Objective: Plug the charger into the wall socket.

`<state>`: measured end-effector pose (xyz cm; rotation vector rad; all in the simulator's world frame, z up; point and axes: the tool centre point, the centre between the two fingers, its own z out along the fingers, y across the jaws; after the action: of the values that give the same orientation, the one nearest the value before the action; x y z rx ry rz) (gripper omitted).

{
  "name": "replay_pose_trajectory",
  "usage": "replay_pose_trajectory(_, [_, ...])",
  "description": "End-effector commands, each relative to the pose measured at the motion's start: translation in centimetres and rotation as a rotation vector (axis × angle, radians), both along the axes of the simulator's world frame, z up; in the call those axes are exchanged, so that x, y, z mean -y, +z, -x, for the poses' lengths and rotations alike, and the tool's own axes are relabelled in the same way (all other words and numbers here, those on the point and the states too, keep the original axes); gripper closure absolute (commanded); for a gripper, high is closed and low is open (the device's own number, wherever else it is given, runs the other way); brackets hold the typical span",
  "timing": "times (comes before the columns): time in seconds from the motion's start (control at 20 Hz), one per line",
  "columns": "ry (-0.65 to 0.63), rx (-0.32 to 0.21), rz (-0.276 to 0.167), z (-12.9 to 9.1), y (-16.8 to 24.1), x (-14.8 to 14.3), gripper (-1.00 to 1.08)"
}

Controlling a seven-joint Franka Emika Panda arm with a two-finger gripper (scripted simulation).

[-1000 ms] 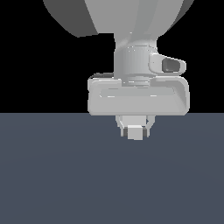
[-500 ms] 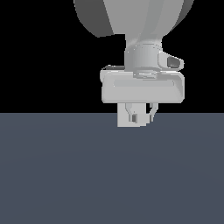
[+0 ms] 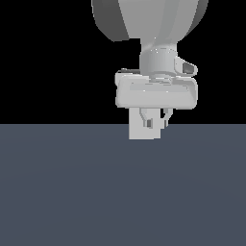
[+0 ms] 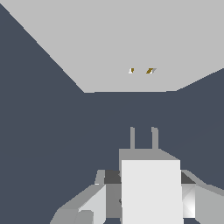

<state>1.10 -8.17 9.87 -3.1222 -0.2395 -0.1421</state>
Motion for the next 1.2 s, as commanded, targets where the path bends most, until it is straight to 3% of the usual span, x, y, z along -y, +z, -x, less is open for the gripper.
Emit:
replay_pose_trajectory(0.0, [0.011, -0.001, 0.0, -0.3, 0.1, 0.0, 1.08])
replay_pose_trajectory(0.55, [0.012, -0.001, 0.0, -0.7, 0.1, -0.1, 1.08])
replay_pose_trajectory(1.15, [0.012, -0.001, 0.0, -4.3, 0.1, -0.7, 1.08])
